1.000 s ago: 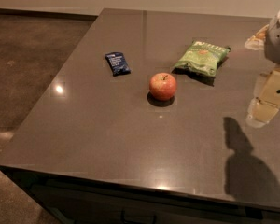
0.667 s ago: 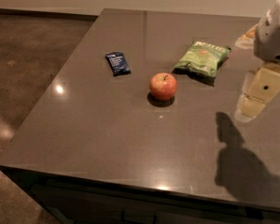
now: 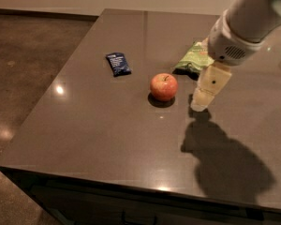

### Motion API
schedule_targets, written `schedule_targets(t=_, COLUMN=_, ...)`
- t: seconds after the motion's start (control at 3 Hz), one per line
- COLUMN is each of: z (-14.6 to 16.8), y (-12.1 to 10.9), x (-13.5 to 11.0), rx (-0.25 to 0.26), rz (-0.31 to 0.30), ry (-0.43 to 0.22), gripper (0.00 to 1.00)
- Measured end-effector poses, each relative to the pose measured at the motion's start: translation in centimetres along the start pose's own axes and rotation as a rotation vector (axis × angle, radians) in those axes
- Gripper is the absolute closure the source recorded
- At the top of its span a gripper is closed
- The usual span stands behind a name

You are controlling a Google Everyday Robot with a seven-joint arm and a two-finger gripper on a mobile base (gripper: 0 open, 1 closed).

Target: Pick apple

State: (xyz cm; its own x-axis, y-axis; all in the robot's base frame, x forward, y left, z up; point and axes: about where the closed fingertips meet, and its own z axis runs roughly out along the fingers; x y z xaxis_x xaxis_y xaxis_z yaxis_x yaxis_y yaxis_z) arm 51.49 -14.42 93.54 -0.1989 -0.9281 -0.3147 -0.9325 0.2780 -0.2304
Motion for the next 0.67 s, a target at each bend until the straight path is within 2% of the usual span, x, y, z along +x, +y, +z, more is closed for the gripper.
schedule_targets(t=0.67, z=5.2, y=-1.2, x=-3.1, rx=-0.038, rz=0.005, ry=-0.015, gripper=0.00)
